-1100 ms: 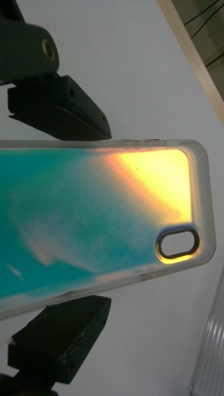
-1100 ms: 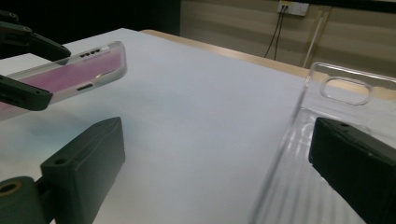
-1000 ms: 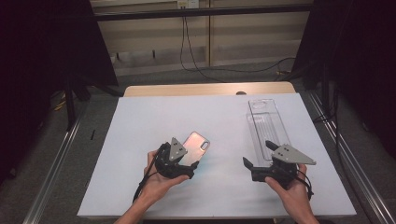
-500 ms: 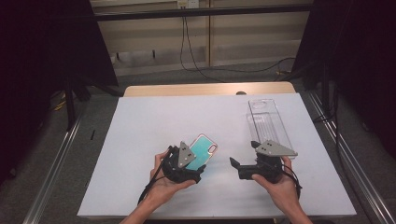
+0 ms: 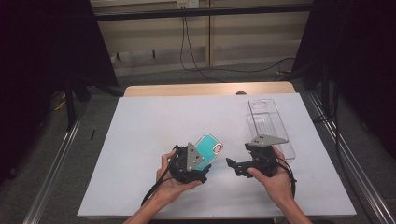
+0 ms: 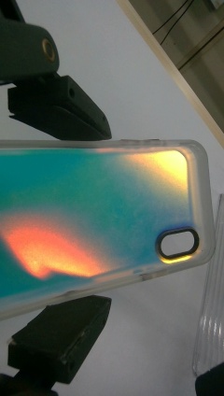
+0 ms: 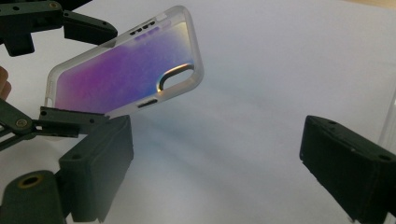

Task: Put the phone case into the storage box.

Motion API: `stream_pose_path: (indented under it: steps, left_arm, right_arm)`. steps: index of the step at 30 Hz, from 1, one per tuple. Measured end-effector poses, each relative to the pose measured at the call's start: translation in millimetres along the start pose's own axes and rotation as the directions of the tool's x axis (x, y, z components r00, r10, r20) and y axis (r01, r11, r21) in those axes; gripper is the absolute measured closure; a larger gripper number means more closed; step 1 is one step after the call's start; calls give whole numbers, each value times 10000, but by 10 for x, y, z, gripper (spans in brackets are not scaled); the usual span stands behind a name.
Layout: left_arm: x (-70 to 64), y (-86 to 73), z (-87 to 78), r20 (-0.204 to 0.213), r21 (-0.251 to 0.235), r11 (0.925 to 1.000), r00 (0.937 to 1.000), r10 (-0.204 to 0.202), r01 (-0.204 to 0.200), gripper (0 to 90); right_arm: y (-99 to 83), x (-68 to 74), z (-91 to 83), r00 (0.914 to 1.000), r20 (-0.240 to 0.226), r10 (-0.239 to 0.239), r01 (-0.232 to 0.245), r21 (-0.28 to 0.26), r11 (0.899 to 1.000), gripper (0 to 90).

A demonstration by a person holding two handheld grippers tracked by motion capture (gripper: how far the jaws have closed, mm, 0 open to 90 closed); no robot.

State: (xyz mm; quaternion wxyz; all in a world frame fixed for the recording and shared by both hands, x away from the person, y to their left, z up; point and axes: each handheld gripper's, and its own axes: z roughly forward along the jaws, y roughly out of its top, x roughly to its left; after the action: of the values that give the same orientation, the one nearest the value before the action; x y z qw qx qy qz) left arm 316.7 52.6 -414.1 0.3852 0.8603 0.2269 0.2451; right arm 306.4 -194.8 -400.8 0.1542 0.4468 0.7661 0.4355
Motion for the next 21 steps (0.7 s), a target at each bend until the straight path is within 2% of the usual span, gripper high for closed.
stream_pose_path:
  steps: [2, 5, 8, 12, 16, 17, 19, 21]
  left_arm:
    - [-31, 19, 19, -54, -31, 9998, 9998, 174, -174, 168]
    - [-69, 43, 33, -111, -27, 9992, 9992, 393, -394, 168]
    - [-107, 67, 48, -127, -108, 9986, 9986, 508, -509, 168]
    - [-141, 103, 68, -283, -264, 9976, 9976, 630, -637, 168]
    - [-175, 131, 96, -308, -233, 9962, 9961, 828, -835, 168]
    - [-202, 145, 118, -332, -187, 9948, 9945, 993, -999, 168]
    - [-219, 150, 125, -346, -189, 9943, 9939, 1043, -1050, 168]
    - [-248, 161, 135, -484, -274, 9926, 9919, 1172, -1186, 168]
  right_arm:
    - [10, -15, 9, 9999, -35, 158, -157, 162, 9997, 114]
    - [23, -46, 33, 9999, -104, 30, -26, 428, 9991, 100]
    - [32, -63, 45, 9997, -199, 102, -90, 600, 9982, 91]
    - [63, -94, 72, 9991, 54, 418, -422, 876, 9953, 66]
    - [81, -116, 79, 9985, -3, 546, -543, 998, 9935, 105]
    - [99, -119, 83, 9984, -88, 551, -538, 1069, 9928, 148]
    - [118, -114, 93, 9981, -291, 538, -500, 1179, 9918, 188]
    - [124, -103, 91, 9976, -221, 650, -618, 1241, 9903, 204]
